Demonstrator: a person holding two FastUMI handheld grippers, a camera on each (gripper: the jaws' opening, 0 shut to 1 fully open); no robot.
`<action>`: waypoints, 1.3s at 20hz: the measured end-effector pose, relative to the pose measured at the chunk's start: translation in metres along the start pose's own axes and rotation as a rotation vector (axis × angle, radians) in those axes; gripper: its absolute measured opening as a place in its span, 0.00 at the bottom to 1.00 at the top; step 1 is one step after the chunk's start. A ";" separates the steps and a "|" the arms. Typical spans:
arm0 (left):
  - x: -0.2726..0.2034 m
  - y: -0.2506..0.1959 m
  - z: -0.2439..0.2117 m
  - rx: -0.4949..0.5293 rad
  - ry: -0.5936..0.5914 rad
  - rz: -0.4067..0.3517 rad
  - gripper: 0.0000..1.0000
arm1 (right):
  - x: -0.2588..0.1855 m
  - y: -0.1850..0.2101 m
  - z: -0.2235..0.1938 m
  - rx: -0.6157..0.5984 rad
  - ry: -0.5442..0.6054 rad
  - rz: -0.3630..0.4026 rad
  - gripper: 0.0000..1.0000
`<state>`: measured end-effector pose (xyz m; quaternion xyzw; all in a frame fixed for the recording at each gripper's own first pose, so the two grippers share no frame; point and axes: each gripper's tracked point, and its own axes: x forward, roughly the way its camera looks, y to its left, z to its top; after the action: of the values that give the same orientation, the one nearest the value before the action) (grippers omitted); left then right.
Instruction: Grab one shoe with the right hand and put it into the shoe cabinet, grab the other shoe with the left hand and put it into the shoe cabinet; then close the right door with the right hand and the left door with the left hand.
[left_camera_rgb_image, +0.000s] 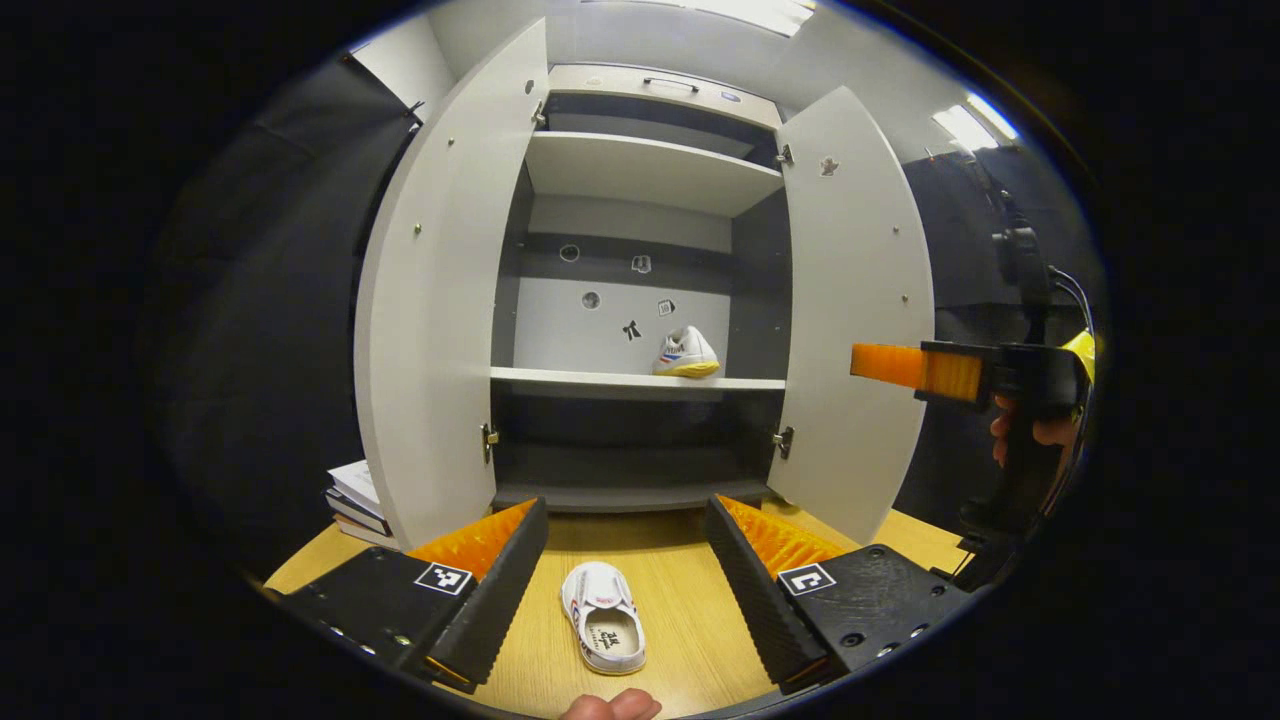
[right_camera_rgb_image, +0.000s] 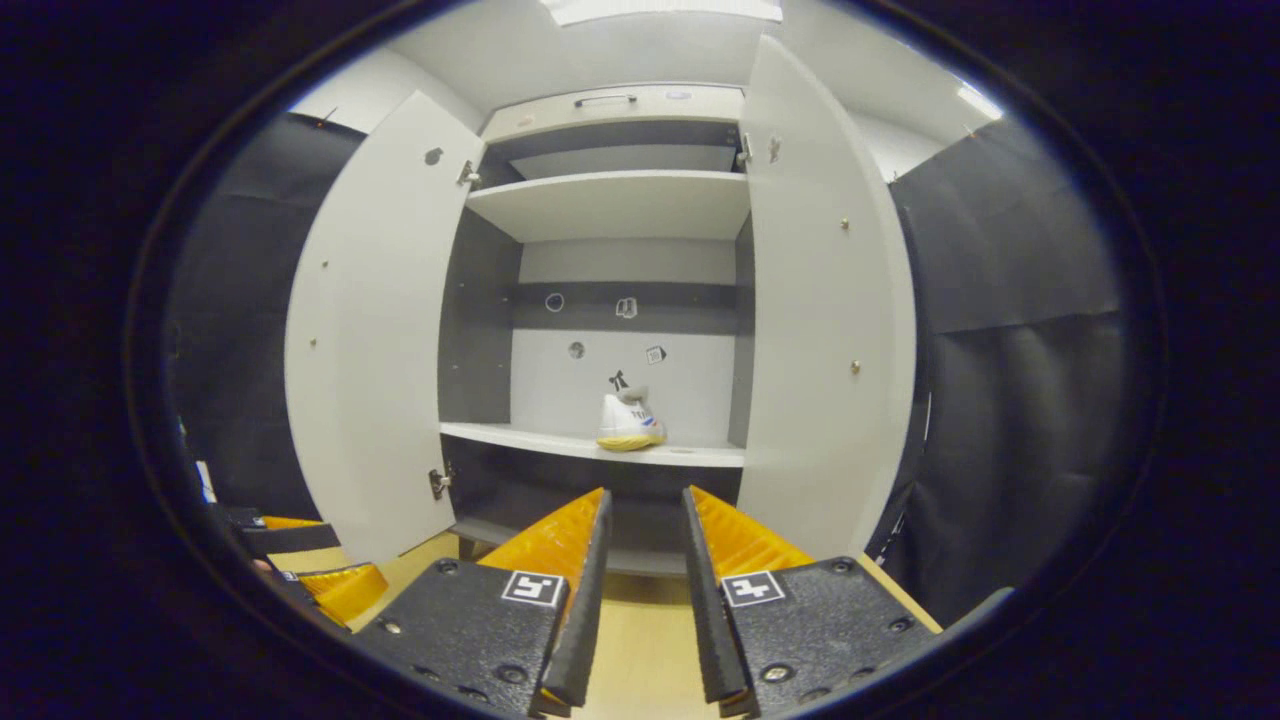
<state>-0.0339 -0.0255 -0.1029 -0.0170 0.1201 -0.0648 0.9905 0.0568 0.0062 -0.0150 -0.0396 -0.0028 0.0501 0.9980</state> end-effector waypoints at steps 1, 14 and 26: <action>0.010 -0.007 -0.006 0.002 0.007 0.008 0.95 | -0.009 0.002 -0.003 0.002 -0.013 0.003 0.46; 0.030 0.030 -0.163 0.015 0.422 0.062 0.96 | -0.077 0.001 -0.041 0.033 -0.047 -0.019 0.87; 0.091 0.067 -0.243 -0.026 0.615 0.108 0.97 | -0.072 -0.035 -0.068 0.047 0.050 -0.073 0.88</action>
<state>0.0033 0.0242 -0.3631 -0.0028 0.4156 -0.0126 0.9094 -0.0112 -0.0411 -0.0802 -0.0175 0.0216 0.0129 0.9995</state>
